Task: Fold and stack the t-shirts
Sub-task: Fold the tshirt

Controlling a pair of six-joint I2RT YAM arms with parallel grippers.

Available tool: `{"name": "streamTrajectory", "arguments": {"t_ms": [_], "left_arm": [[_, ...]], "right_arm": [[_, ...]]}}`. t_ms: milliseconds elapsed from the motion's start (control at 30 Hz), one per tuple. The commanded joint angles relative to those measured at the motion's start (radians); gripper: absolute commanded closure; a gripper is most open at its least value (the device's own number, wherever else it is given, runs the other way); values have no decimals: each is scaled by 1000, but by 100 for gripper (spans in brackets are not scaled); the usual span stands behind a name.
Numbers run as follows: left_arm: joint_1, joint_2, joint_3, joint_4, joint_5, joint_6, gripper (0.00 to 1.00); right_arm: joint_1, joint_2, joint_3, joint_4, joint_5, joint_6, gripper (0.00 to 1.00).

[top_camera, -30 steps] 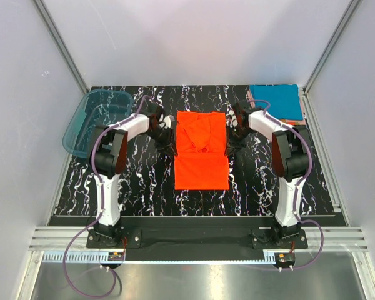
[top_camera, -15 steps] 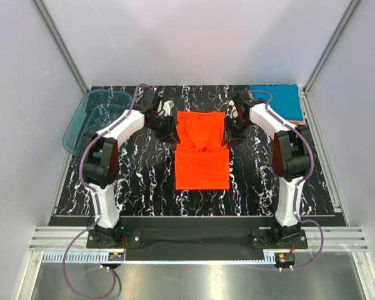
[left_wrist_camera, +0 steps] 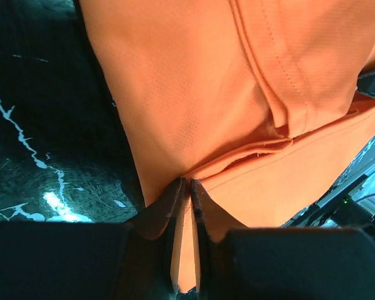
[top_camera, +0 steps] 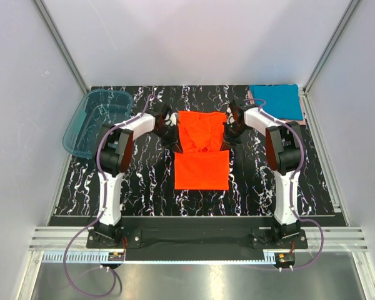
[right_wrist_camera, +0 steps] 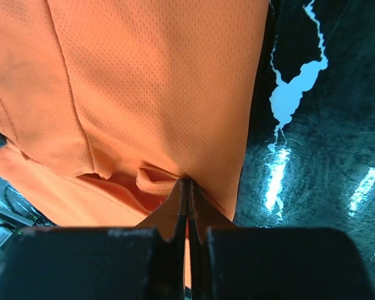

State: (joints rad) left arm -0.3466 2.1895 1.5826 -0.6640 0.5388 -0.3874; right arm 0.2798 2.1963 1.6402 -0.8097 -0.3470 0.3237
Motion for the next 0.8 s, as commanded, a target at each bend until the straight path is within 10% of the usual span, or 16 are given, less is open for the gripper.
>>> {"name": "streamTrajectory", "arguments": {"t_ms": [0,767], "left_arm": [[-2,-11,-7,-28,-131,50,84],[0,-30,-10,-22,-175,79,67]], "right_arm": [[4,-12,13,-23,117,-40,100],[5,-12,-11,-11,120,-49,100]]}}
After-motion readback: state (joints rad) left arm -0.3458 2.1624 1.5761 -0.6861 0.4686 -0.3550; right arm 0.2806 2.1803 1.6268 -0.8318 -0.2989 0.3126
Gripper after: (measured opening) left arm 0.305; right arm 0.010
